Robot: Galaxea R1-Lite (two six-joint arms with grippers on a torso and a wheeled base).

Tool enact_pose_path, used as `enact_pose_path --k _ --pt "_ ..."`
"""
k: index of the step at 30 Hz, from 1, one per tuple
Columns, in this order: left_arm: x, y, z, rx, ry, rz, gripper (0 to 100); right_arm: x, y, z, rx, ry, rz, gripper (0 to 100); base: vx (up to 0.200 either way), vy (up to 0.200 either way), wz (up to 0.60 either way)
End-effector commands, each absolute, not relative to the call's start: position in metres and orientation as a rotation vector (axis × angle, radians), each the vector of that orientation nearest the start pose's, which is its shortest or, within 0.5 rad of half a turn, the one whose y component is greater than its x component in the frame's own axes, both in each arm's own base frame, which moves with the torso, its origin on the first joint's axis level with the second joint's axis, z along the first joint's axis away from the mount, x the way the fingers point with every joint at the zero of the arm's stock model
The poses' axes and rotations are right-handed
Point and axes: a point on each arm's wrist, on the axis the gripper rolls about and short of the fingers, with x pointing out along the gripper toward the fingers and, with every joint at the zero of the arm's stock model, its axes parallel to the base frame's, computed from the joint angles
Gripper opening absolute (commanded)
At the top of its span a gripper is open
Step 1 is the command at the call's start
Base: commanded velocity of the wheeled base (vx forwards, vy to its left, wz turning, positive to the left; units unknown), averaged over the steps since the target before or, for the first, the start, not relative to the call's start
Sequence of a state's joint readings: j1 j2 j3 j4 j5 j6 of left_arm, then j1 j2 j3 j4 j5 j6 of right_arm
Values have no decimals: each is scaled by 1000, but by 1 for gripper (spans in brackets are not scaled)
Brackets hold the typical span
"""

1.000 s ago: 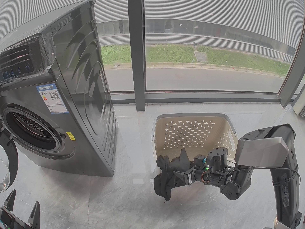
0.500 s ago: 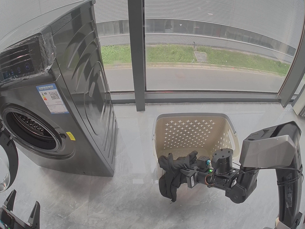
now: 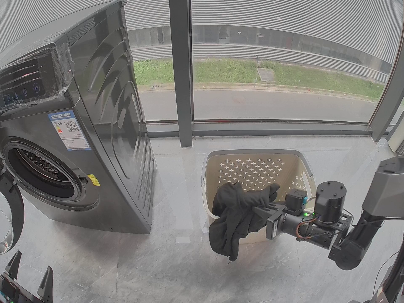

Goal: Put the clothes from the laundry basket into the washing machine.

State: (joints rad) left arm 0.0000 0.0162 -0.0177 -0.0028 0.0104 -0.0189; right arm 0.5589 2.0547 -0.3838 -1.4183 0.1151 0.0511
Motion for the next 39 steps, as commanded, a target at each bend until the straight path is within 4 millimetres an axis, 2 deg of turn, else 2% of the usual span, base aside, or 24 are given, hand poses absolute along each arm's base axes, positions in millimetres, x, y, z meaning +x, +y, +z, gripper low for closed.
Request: enact_pose_path --k 1,4,8,17,19,23,32,39 --pt "-23 0 77 -15 -6 11 100 225 136 116 51 97 592 0 0 0 0" --pt "-23 0 77 -15 -6 11 100 223 123 131 65 42 540 0 0 0 0" --pt "-23 0 77 -12 -6 11 100 228 110 139 73 4 490 0 0 0 0" --pt "-23 0 77 -12 -6 5 100 224 104 145 70 -21 470 0 0 0 0" --pt "-23 0 77 -15 -6 5 100 221 102 149 73 -33 471 0 -200 0 0" --pt "-23 0 77 -12 -6 6 100 221 100 148 72 -32 461 0 -200 0 0" --pt "-23 0 77 -15 -6 8 100 218 100 140 63 1 442 0 0 0 0" --pt "-23 0 77 -15 -6 5 100 215 99 136 58 21 382 0 0 200 0"
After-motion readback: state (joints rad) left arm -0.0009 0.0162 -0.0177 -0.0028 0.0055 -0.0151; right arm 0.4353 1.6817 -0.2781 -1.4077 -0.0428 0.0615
